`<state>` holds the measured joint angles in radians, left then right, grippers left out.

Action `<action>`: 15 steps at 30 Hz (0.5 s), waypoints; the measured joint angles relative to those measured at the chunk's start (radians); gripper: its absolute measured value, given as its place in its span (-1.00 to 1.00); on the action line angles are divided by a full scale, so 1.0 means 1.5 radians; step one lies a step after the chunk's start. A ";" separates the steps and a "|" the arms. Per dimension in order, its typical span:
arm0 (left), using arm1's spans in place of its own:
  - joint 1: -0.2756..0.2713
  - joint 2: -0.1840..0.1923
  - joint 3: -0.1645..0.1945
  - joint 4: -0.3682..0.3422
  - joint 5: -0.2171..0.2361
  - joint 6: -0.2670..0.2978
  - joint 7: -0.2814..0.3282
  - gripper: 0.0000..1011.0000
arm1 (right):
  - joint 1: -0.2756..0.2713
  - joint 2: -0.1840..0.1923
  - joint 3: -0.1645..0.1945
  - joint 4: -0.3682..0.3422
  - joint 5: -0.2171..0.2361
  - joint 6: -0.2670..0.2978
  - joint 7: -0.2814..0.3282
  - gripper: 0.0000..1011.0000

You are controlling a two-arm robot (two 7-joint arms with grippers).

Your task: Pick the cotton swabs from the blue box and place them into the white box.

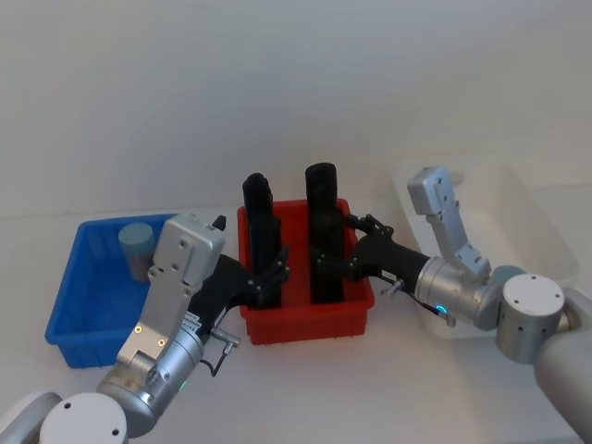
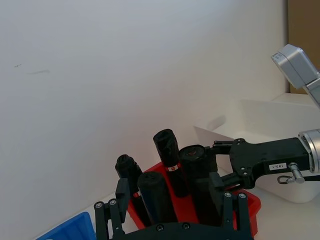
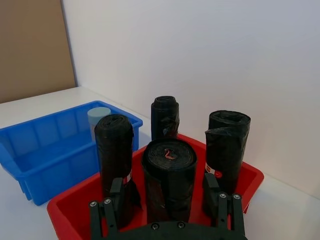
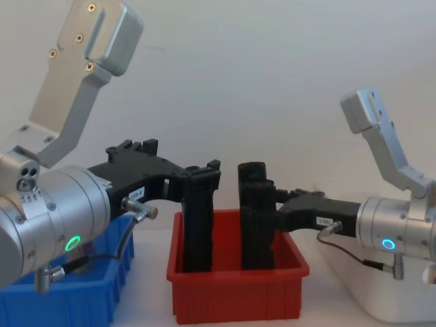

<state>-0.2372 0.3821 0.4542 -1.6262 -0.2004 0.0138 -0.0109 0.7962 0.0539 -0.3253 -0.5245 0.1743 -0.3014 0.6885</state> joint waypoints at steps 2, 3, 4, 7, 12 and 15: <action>0.000 0.000 0.000 0.000 0.000 0.000 0.000 0.99 | 0.008 -0.003 0.000 0.017 0.000 -0.006 0.005 0.98; 0.000 0.000 0.000 0.000 0.000 0.000 0.000 0.99 | 0.019 -0.007 0.000 0.037 0.000 -0.012 0.010 0.98; 0.000 0.000 0.000 0.000 0.000 0.000 0.000 0.99 | 0.024 -0.008 0.000 0.045 0.000 -0.015 0.013 0.98; 0.000 0.000 0.000 0.000 0.000 0.000 0.000 0.99 | 0.043 -0.015 -0.001 0.080 0.000 -0.030 0.024 0.90; 0.000 0.000 0.000 0.000 0.000 0.000 0.000 0.99 | 0.073 -0.026 -0.002 0.134 0.001 -0.049 0.039 0.62; 0.000 0.000 0.000 0.000 0.000 0.000 0.000 0.99 | 0.093 -0.033 -0.002 0.171 0.001 -0.064 0.049 0.45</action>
<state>-0.2372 0.3821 0.4543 -1.6262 -0.2004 0.0138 -0.0109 0.9360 0.0042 -0.3279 -0.2675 0.1756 -0.3972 0.7622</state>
